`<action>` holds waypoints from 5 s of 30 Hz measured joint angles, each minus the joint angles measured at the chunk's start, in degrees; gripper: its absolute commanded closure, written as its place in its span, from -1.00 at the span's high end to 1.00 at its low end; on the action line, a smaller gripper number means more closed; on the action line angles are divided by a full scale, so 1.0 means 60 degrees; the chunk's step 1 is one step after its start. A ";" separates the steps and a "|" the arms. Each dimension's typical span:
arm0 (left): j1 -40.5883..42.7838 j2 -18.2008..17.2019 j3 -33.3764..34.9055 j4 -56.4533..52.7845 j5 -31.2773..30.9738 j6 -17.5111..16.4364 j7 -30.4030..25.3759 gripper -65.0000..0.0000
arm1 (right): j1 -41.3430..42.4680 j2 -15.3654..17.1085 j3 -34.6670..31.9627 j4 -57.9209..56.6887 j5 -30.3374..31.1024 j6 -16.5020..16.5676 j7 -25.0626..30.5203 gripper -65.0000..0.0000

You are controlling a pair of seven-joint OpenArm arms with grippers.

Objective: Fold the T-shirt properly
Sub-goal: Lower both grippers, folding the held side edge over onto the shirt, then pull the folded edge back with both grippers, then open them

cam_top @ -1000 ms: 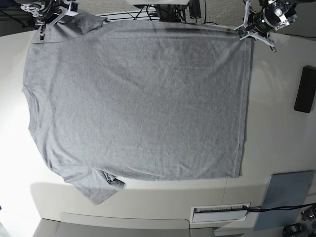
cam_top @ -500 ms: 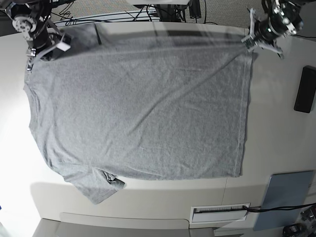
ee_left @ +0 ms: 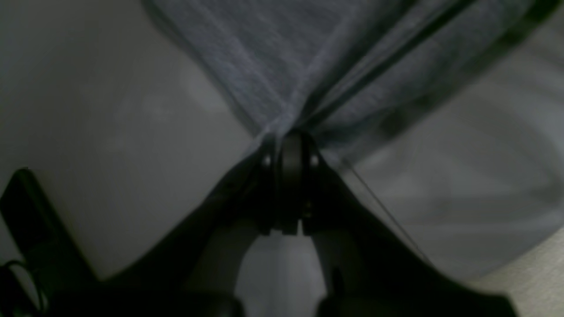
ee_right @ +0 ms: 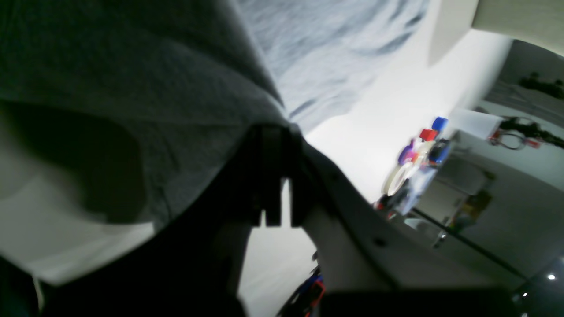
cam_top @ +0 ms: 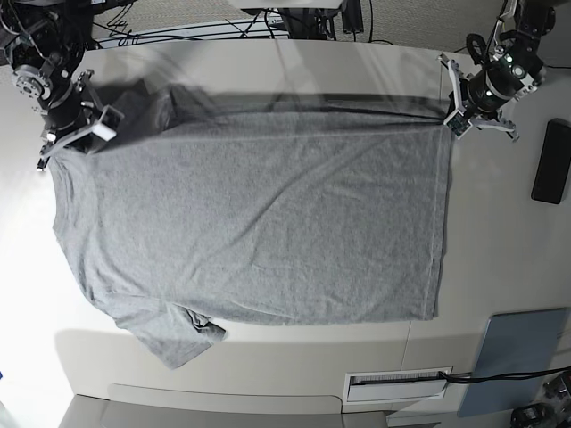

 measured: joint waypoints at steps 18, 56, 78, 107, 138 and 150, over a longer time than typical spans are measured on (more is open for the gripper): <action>-0.0532 0.0248 -0.0011 -0.0364 -0.0266 0.0040 -0.0175 -1.00 | 0.3337 -0.0004 -0.3045 -0.1169 -0.0066 0.0189 -0.0044 -1.00; -0.1275 0.0452 -0.0011 -0.0954 0.0113 0.0331 -0.0219 -1.00 | 0.4663 -0.0790 -0.3621 -0.1829 -0.0135 -0.0335 0.0168 -1.00; -0.1275 0.0452 -0.0007 -0.0954 0.0080 -0.0076 -0.0251 -0.66 | 0.5326 -0.1344 -0.3617 -0.2517 0.0036 -0.0433 0.0197 -0.59; -0.0863 0.1851 -0.2116 -0.0608 -0.4025 0.0142 0.0787 -0.40 | 0.3490 -0.2189 -0.0969 -0.2517 0.1963 -0.2524 -0.1075 -1.00; -0.0149 0.2947 -0.2331 -0.2324 -0.4142 -0.0379 -0.0474 -0.53 | 0.1803 -0.3537 0.0233 -0.3814 0.1468 -0.1916 -0.0546 -1.00; 0.1526 0.2291 -0.2331 -0.1406 -0.4178 -0.0430 -0.0291 -0.53 | -0.0594 -0.3544 0.1406 -0.2426 0.1643 -0.1497 -0.1013 -1.00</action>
